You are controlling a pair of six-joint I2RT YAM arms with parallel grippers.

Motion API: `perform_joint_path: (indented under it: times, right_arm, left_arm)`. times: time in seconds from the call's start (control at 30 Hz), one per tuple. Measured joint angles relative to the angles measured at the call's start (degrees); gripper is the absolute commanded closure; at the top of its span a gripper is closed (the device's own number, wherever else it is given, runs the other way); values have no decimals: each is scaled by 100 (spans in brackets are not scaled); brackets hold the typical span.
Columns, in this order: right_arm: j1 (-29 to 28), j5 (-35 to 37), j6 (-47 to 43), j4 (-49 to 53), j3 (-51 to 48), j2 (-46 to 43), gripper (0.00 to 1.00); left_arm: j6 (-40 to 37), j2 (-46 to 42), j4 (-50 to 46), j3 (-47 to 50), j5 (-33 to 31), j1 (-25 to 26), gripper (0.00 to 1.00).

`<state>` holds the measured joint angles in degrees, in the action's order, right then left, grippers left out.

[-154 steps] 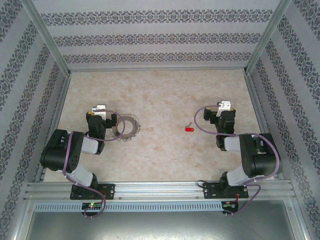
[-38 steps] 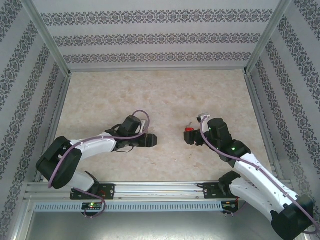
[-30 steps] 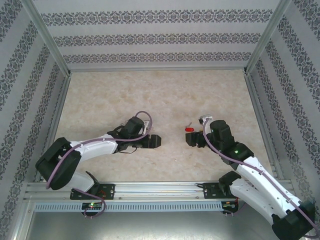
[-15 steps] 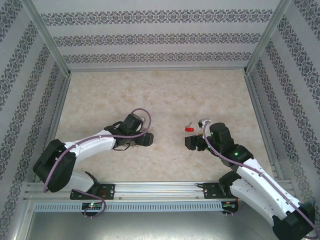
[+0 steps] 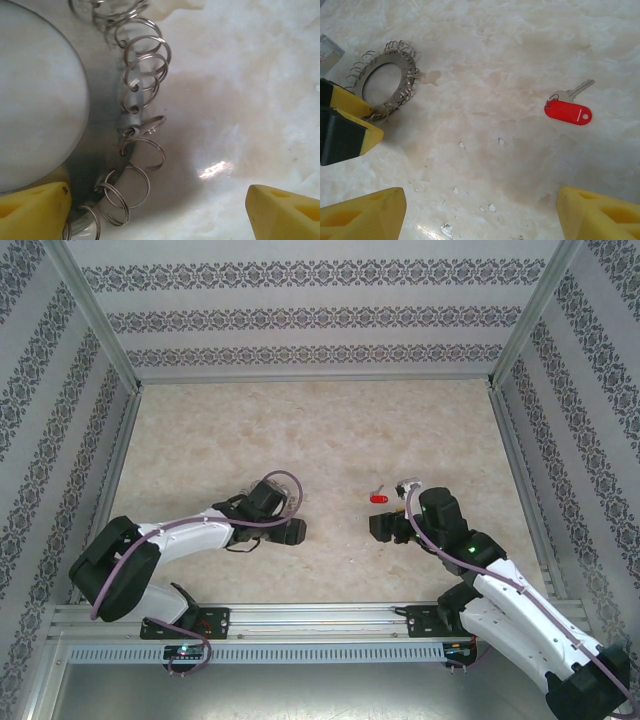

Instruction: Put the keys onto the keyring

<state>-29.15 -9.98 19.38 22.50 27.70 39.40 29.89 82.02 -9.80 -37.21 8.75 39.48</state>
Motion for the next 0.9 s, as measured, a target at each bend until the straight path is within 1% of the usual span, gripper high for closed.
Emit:
perform_joint_path:
  times: [0.33,0.5,0.6,0.67,0.73,0.8,0.9]
  right_arm:
    - [0,-2,-2,-87,-2,83,23]
    - [0,-74,-9,-109,-2,118,25]
    - [-42,-210,-57,-166,-2,330,32]
    - [-227,-245,-127,-190,9,584,38]
    - [-555,-238,-179,-205,48,894,45]
    - [-1003,-146,-179,-280,136,1226,53]
    - [-1484,-103,-133,-614,262,1775,62]
  left_arm:
    - [531,-46,584,181,435,439,10]
    - [791,-433,667,374,713,557,10]
    - [787,-905,570,356,708,520,10]
    - [763,-1182,535,332,730,409,12]
    - [728,-1394,511,330,732,170,12]
    - [680,-1545,461,330,730,-105,14]
    - [636,-1725,422,350,734,-415,15]
